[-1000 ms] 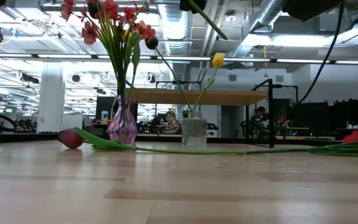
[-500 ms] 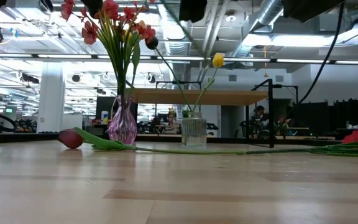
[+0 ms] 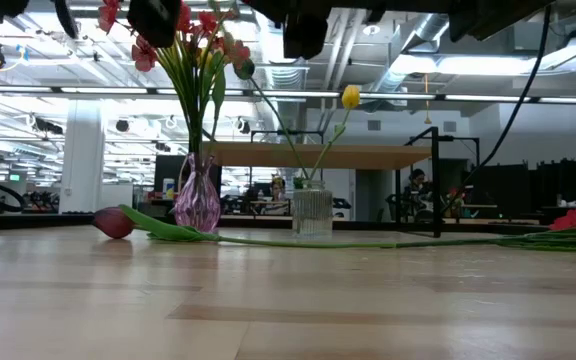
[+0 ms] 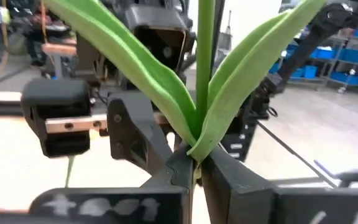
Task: Pick and place flowers into a vace then onto a shelf
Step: Put the black tulip into the transparent vase
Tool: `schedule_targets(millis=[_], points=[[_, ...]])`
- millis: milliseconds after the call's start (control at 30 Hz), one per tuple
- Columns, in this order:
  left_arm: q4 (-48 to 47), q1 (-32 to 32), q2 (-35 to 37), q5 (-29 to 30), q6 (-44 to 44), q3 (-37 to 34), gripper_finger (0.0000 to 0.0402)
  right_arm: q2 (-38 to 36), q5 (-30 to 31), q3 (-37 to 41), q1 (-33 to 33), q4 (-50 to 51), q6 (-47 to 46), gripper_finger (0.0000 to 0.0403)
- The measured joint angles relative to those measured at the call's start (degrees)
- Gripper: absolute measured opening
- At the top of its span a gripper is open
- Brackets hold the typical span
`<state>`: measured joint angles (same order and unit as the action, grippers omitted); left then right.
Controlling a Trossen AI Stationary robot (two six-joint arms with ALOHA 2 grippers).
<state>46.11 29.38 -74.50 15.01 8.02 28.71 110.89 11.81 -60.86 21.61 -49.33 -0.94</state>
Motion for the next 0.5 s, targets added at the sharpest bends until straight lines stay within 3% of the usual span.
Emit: schedule_targets(millis=[400, 500], points=[[-2.08, -1.35, -0.02, -2.38, 2.18, 0.0, 0.0007, 0.0, -0.05, -0.02, -0.32, 1.02, -1.2, 0.0056], [-2.18, -1.37, -0.02, -2.14, 2.33, 0.0, 0.0017, 0.0, -0.29, -0.02, -0.66, 1.38, -2.15, 0.0038]])
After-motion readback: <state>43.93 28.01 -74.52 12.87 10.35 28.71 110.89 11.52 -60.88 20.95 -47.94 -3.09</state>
